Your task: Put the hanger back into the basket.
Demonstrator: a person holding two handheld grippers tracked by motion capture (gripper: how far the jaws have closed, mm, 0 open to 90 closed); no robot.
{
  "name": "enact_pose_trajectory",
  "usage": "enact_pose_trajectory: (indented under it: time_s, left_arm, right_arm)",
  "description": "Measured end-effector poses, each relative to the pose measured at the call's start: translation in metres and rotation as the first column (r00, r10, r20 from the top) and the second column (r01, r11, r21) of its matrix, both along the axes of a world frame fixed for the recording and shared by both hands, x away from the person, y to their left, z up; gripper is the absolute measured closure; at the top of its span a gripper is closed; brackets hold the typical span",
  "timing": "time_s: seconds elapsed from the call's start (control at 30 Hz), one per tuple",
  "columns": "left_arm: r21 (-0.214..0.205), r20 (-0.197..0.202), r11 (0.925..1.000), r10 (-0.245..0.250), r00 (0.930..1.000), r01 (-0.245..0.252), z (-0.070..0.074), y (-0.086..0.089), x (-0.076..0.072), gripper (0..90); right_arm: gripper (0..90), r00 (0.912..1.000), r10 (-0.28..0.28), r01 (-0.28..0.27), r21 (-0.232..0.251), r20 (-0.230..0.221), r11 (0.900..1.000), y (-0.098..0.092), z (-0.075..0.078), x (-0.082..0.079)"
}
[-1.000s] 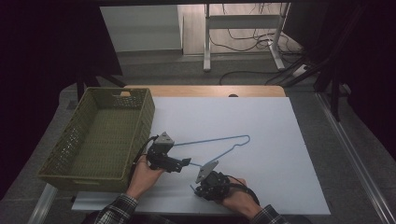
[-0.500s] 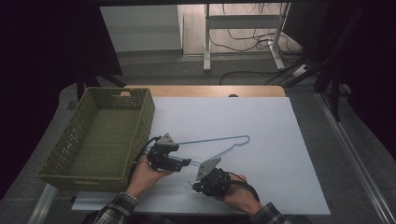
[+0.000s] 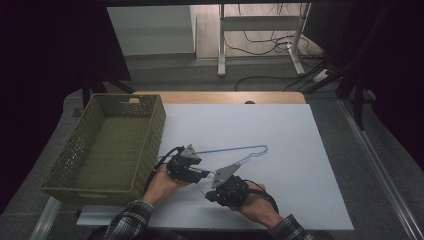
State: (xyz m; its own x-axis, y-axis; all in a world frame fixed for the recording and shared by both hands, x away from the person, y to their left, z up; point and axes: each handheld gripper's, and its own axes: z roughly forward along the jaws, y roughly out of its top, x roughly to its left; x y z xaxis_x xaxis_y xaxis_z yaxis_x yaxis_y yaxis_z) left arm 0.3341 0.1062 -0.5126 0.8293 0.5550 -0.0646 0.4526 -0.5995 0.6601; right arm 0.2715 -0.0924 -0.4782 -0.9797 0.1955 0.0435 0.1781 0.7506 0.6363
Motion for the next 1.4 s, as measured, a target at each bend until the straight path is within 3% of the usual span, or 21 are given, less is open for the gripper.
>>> enact_pose_trajectory:
  time_s: [0.13,0.23,0.53,0.6,0.7,0.77,0.8,0.9,0.97,1.07,1.2,1.3,1.4]
  left_arm:
    - [0.05,0.017,0.9979,-0.043,0.9989,0.042,-0.004,-0.007,0.002,44.5]
    - [0.132,0.049,0.9877,-0.09,0.9947,0.083,-0.008,-0.018,0.003,49.0]
    - [0.183,0.091,0.9736,-0.154,0.9838,0.136,-0.007,-0.026,0.003,67.6]
    - [0.205,0.145,0.9647,-0.197,0.9695,0.166,-0.004,-0.026,0.002,70.9]
    - [0.202,0.2,0.9607,-0.231,0.9523,0.19,0.003,-0.026,-0.001,76.8]
    - [0.2,0.233,0.9595,-0.243,0.9415,0.199,0.007,-0.028,-0.002,82.5]
    - [0.183,0.239,0.962,-0.243,0.9401,0.202,0.009,-0.028,-0.002,85.5]
    - [0.135,0.237,0.9693,-0.233,0.9433,0.205,0.015,-0.025,-0.001,87.2]
    - [0.108,0.231,0.9753,-0.213,0.9492,0.193,0.019,-0.024,0.0,87.4]
    - [0.066,0.212,0.9817,-0.189,0.959,0.179,0.025,-0.021,0.001,87.5]
    - [0.042,0.199,0.9861,-0.166,0.9659,0.161,0.027,-0.021,0.001,87.5]
    - [0.029,0.194,0.9879,-0.155,0.9686,0.152,0.028,-0.021,0.001,87.4]
    - [0.012,0.181,0.99,-0.14,0.9735,0.14,0.028,-0.02,0.001,87.4]
  right_arm:
    - [86.3,1.0,-0.004,0.004,0.011,-0.002,0.9999,0.0,0.003,0.0]
    - [86.3,1.0,-0.007,0.007,0.023,-0.002,0.9997,-0.001,0.005,0.001]
    - [85.8,0.9999,-0.015,0.015,0.027,0.005,0.9995,-0.001,0.007,0.001]
    - [83.0,0.9995,-0.027,0.026,0.031,0.018,0.9992,-0.002,0.01,0.0]
    - [61.5,0.9932,-0.078,0.071,0.085,0.087,0.9939,-0.013,0.032,0.0]
    - [58.0,0.9833,-0.131,0.111,0.151,0.127,0.9823,-0.028,0.051,0.004]
    - [56.2,0.9774,-0.168,0.143,0.18,0.129,0.9733,-0.036,0.059,0.006]
    - [54.2,0.957,-0.258,0.22,0.245,0.133,0.9442,-0.062,0.075,0.013]
    - [53.6,0.9438,-0.304,0.261,0.27,0.131,0.9269,-0.076,0.078,0.018]
    - [53.7,0.9334,-0.343,0.302,0.285,0.106,0.9098,-0.091,0.076,0.023]
    - [54.8,0.9246,-0.369,0.332,0.269,0.097,0.9041,-0.094,0.065,0.03]
    - [55.2,0.9256,-0.369,0.337,0.259,0.086,0.9054,-0.09,0.057,0.034]
    - [57.8,0.9311,-0.356,0.327,0.254,0.078,0.9102,-0.072,0.042,0.043]
